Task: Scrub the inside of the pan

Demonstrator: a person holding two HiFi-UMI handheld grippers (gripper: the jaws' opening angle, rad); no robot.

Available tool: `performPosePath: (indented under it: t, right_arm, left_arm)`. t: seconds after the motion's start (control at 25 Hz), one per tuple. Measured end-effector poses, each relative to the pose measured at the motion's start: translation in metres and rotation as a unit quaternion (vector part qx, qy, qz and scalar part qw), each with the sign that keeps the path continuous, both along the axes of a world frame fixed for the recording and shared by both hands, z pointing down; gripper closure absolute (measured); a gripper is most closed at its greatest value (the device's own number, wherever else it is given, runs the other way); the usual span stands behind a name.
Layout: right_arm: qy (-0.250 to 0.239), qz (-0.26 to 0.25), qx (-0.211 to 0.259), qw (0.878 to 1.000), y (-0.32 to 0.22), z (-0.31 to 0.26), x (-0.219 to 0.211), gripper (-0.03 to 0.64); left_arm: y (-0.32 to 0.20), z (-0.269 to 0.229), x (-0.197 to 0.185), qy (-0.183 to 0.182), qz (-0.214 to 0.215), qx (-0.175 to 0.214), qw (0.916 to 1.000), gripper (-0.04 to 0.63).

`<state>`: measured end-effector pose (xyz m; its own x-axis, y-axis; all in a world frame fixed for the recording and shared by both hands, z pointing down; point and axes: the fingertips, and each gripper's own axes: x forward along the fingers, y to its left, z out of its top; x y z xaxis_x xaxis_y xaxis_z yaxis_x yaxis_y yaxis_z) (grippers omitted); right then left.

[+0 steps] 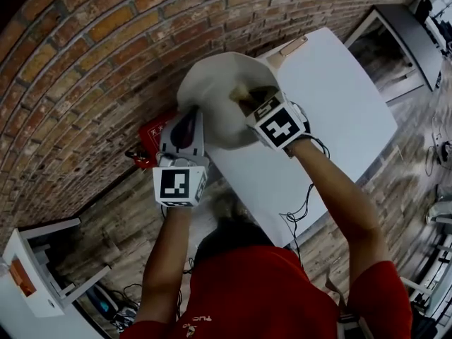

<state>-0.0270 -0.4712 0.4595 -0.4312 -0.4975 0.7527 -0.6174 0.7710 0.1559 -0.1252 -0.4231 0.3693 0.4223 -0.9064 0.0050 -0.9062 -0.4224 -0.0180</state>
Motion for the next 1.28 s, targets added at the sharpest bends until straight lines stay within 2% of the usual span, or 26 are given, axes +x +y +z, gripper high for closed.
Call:
performPosePath:
  t: [0.12, 0.24, 0.44, 0.6, 0.72, 0.88, 1.28]
  right_arm:
    - [-0.099, 0.007, 0.049, 0.994, 0.022, -0.035, -0.004, 0.529]
    - [-0.184, 0.018, 0.091, 0.979, 0.045, -0.068, -0.002, 0.529]
    - [-0.307, 0.02, 0.148, 0.94, 0.082, -0.121, 0.0, 0.529]
    - [-0.374, 0.017, 0.179, 0.91, 0.109, -0.149, 0.005, 0.529]
    - [-0.406, 0.023, 0.189, 0.894, 0.126, -0.158, 0.012, 0.529]
    - [-0.43, 0.034, 0.186, 0.883, 0.142, -0.157, 0.023, 0.529]
    - [-0.426, 0.014, 0.19, 0.885, 0.162, -0.156, 0.025, 0.531]
  left_arm:
    - [0.009, -0.011, 0.006, 0.007, 0.008, 0.005, 0.9999, 0.581]
    - [0.018, -0.024, 0.009, 0.019, 0.012, 0.007, 0.9997, 0.581]
    - [0.039, -0.045, 0.021, 0.037, 0.035, 0.011, 0.9987, 0.581]
    - [0.057, -0.062, 0.035, 0.051, 0.059, 0.017, 0.9968, 0.581]
    - [0.069, -0.071, 0.048, 0.058, 0.077, 0.019, 0.9952, 0.581]
    - [0.085, -0.074, 0.064, 0.052, 0.096, 0.017, 0.9939, 0.581]
    - [0.101, -0.064, 0.073, 0.037, 0.096, 0.005, 0.9947, 0.581]
